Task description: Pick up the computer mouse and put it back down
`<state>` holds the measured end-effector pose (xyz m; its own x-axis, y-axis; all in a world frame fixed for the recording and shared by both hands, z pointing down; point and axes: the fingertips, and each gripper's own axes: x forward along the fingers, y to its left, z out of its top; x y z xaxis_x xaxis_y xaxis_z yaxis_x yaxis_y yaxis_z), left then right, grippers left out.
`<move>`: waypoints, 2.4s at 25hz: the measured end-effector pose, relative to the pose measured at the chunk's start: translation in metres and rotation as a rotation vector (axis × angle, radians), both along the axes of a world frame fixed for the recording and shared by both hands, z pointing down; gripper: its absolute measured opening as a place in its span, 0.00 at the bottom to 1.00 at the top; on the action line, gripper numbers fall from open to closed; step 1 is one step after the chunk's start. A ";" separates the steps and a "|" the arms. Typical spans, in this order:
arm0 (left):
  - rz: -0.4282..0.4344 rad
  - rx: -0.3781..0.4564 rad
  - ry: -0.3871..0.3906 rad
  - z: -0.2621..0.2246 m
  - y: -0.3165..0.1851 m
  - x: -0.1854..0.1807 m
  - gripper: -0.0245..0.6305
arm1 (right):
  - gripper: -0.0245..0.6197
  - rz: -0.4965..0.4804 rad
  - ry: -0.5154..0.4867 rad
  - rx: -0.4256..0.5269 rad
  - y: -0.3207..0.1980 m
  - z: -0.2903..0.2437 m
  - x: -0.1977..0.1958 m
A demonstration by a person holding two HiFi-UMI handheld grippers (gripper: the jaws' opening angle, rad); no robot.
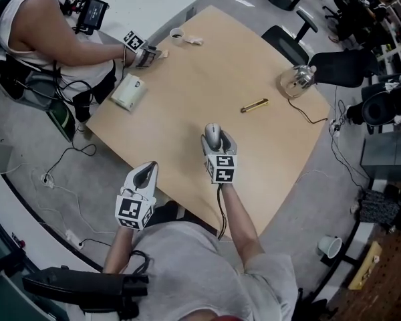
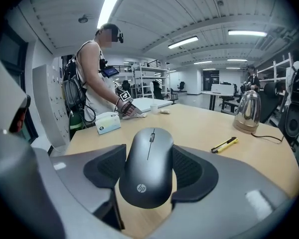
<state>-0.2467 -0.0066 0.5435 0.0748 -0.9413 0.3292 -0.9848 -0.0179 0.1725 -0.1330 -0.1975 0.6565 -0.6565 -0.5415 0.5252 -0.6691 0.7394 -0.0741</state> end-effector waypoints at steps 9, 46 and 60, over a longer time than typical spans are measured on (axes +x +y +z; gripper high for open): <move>-0.009 -0.019 -0.004 0.008 -0.001 -0.016 0.07 | 0.50 0.032 0.029 -0.048 -0.027 0.039 -0.019; -0.084 -0.054 0.018 0.023 0.021 -0.059 0.07 | 0.50 0.048 0.208 -0.167 -0.055 0.122 -0.041; -0.082 -0.037 0.010 0.006 0.013 -0.067 0.07 | 0.51 0.044 0.192 -0.247 -0.065 0.120 -0.049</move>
<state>-0.3135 0.0068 0.5500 0.0011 -0.9318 0.3630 -0.9809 0.0697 0.1818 -0.1822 -0.2629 0.7765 -0.5116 -0.4073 0.7566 -0.7190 0.6850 -0.1174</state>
